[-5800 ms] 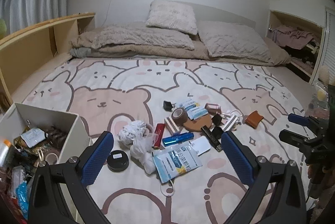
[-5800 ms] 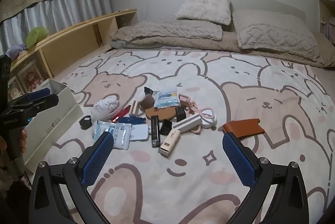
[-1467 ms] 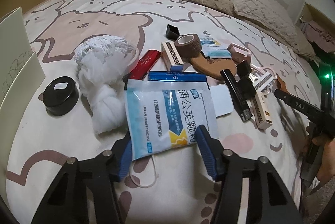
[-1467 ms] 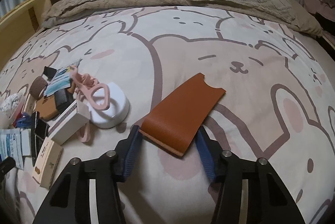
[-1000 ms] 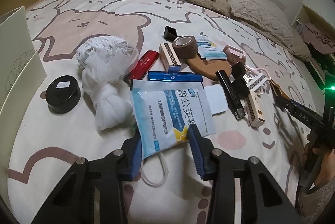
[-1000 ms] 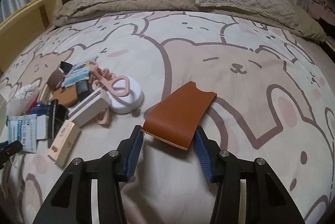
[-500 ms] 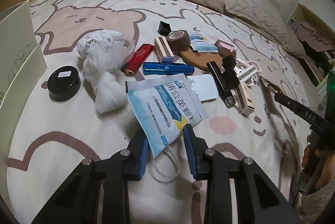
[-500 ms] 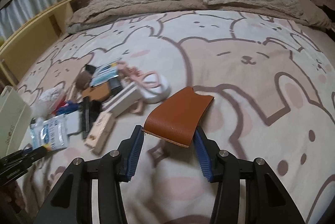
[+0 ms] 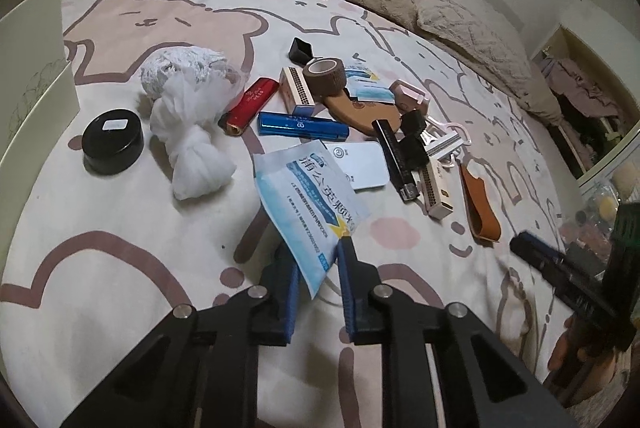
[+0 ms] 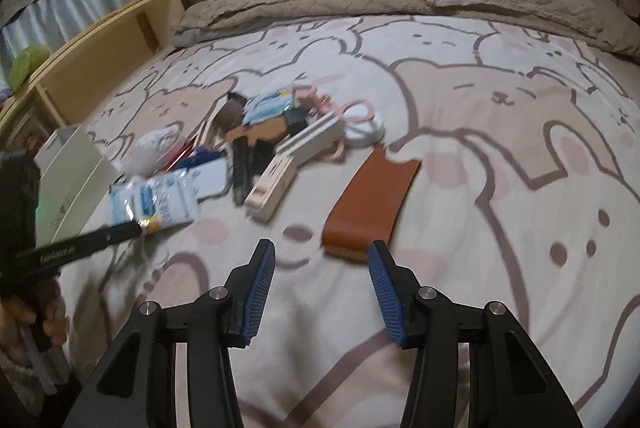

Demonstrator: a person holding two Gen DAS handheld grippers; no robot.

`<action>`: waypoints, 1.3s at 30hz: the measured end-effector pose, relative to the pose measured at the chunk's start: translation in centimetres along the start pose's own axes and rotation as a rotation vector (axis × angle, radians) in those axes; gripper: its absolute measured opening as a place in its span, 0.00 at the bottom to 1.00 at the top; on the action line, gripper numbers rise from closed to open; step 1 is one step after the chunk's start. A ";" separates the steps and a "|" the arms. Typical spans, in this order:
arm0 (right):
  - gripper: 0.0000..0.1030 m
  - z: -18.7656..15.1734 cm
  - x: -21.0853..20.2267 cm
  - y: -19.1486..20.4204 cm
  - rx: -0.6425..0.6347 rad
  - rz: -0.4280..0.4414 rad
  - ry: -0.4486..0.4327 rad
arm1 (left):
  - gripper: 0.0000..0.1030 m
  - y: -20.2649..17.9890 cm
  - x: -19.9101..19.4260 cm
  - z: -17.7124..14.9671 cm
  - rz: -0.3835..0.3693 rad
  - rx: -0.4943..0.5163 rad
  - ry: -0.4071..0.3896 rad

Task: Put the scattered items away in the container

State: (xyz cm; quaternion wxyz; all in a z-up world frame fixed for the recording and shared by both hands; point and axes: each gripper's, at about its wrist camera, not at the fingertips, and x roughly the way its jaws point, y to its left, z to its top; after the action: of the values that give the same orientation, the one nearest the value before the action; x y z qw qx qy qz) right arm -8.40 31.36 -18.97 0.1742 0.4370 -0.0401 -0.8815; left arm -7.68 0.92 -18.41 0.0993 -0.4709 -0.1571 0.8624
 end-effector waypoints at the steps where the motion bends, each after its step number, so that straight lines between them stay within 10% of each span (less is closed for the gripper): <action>1: 0.48 -0.3 0.0 0.3 -0.008 0.004 0.006 | 0.16 -0.1 -0.1 0.0 -0.002 0.002 -0.001; 18: 0.50 -0.5 0.3 -1.0 0.068 -0.070 -0.013 | 0.11 -0.9 -1.5 -2.8 -0.052 0.002 0.027; 22: 0.81 -0.4 0.7 -1.4 0.107 -0.071 -0.016 | 0.10 -1.4 -2.1 -3.6 -0.076 -0.001 0.027; 39: 0.81 0.9 4.3 -0.8 0.179 -0.146 0.014 | 0.10 -1.9 -3.7 -7.6 -0.166 -0.070 0.055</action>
State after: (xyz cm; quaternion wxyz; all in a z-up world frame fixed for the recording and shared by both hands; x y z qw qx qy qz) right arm -11.66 30.55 -21.85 0.0703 0.4589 -0.0853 -0.8816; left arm 0.80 2.82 -18.72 0.1582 -0.4829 -0.2227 0.8319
